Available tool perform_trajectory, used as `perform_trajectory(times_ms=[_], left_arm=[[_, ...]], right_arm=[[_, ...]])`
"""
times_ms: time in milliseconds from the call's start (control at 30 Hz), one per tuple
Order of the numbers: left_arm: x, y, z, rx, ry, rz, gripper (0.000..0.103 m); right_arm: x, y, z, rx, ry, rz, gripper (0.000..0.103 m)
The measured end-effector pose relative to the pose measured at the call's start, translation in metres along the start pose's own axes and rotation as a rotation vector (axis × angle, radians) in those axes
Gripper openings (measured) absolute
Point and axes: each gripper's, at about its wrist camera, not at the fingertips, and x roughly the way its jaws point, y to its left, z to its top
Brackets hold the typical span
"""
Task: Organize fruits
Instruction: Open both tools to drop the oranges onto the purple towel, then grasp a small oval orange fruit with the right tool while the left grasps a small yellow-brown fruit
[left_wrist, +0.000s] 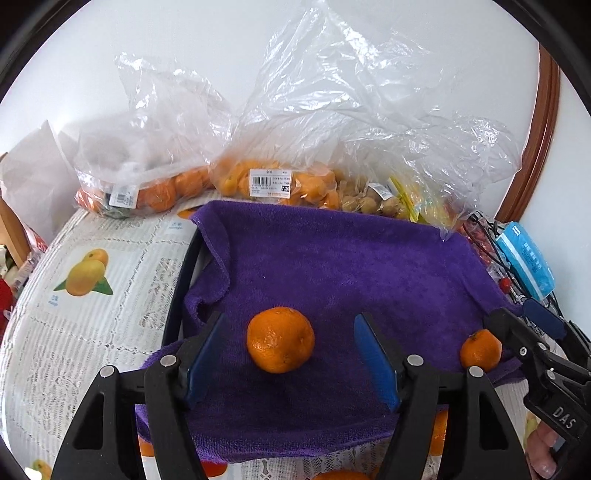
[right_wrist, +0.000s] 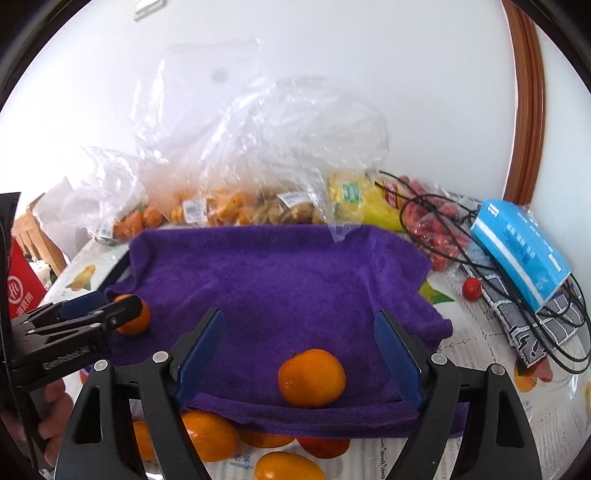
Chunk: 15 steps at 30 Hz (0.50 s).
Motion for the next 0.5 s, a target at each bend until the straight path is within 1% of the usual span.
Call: perform_trajectory(times_ms=[133,200,300,400,500], left_arm=[[-0.009,-0.001,0.003,0.003,-0.027,0.0,0.068],[-0.012,0.0,0.003,0.002,-0.037,0.018,0.068],[-0.016,0.004,0.004,-0.023,-0.037,0.016,0.068],[-0.024,0.008,0.004,-0.04,-0.034,-0.009,0.068],[-0.031,0.011,0.002,-0.035,-0.042,0.001,0.068]], right_arm=[[-0.011,0.003,0.002,0.002,-0.024,-0.002,0.083],[-0.016,0.004,0.002,0.003,-0.014,0.01,0.083],[-0.028,0.004,-0.002,0.012,-0.012,-0.017,0.083],[-0.037,0.003,-0.009,0.021,0.033,0.009,0.083],[-0.041,0.004,-0.021,0.029,0.078,0.015,0.082]])
